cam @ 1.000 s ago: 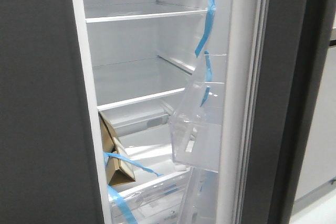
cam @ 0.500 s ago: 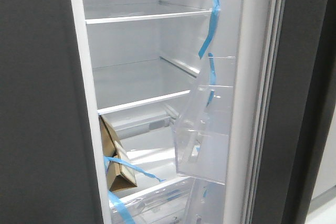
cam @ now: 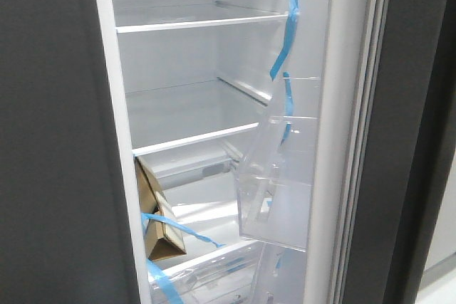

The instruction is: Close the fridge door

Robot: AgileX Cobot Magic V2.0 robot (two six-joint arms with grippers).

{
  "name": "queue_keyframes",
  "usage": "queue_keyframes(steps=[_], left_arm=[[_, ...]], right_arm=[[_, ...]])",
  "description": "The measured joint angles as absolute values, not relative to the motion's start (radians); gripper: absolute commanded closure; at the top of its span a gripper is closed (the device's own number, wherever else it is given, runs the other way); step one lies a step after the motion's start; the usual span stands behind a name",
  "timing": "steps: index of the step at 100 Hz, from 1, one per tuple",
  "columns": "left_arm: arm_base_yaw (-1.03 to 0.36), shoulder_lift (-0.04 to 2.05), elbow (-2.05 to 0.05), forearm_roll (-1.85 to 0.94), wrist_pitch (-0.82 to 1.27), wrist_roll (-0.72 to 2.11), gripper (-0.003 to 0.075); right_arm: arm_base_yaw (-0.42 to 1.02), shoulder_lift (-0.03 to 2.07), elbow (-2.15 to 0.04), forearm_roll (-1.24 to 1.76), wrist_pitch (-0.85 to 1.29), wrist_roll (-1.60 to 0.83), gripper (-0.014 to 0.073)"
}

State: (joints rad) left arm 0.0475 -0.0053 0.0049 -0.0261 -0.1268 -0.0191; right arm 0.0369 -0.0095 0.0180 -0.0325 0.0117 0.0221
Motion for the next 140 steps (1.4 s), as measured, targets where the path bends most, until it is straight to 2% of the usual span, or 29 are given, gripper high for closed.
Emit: queue_keyframes(steps=[37,55,83,108,122,140], left_arm=[[0.048,-0.005,0.005,-0.026,-0.127,-0.019,0.0740],[0.048,-0.005,0.005,-0.026,-0.127,-0.019,0.0740],[0.048,-0.005,0.005,-0.026,-0.127,-0.019,0.0740],[0.048,-0.005,0.005,-0.026,-0.127,-0.019,0.0740],[0.048,-0.005,0.005,-0.026,-0.127,-0.019,0.0740],[0.048,-0.005,0.005,-0.026,-0.127,-0.019,0.0740]], right_arm=[[0.037,-0.009,0.018,0.044,0.014,0.022,0.0639],[0.037,0.011,-0.093,0.087,0.054,0.022,0.0639],[0.037,0.314,-0.331,0.094,0.127,0.022,0.0639],[0.037,0.546,-0.513,0.190,0.033,0.022,0.0639],[0.037,0.663,-0.575,0.358,-0.024,0.022,0.0639],[0.037,0.784,-0.588,0.720,-0.114,0.022,0.0639]])
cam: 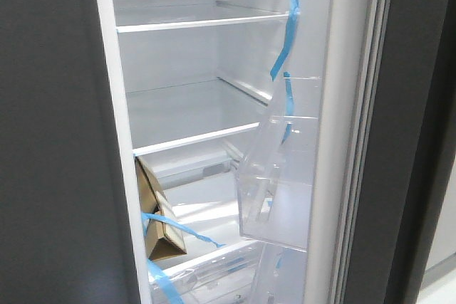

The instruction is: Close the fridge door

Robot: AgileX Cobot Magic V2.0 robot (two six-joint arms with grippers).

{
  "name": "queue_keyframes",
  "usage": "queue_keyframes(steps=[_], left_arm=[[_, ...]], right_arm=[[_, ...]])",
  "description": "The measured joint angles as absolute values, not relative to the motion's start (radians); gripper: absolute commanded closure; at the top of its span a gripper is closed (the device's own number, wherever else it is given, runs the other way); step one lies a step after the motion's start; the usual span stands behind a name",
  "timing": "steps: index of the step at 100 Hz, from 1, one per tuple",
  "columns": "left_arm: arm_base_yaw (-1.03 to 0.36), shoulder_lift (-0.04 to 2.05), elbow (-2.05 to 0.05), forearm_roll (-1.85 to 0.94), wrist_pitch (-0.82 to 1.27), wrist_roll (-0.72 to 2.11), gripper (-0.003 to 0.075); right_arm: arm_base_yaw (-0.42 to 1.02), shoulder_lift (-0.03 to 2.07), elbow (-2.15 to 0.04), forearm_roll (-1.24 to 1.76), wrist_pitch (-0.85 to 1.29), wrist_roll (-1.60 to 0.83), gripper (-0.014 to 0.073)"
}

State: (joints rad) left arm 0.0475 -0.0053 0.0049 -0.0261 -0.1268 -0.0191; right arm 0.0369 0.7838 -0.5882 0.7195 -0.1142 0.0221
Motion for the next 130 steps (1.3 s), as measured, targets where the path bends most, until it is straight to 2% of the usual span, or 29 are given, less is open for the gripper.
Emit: queue_keyframes(steps=[20,59,85,130], left_arm=[[0.048,-0.005,0.005,-0.026,-0.127,-0.019,0.0740],[0.048,-0.005,0.005,-0.026,-0.127,-0.019,0.0740],[0.048,-0.005,0.005,-0.026,-0.127,-0.019,0.0740],[0.048,-0.005,0.005,-0.026,-0.127,-0.019,0.0740]], right_arm=[[0.037,0.830,-0.593,0.982,-0.101,0.022,0.0639],[0.037,0.960,-0.734,1.156,0.116,0.026,0.0639],[0.052,1.036,-0.816,1.182,0.160,0.029,0.0639],[0.240,1.257,-1.042,1.030,0.162,0.029,0.0639]])
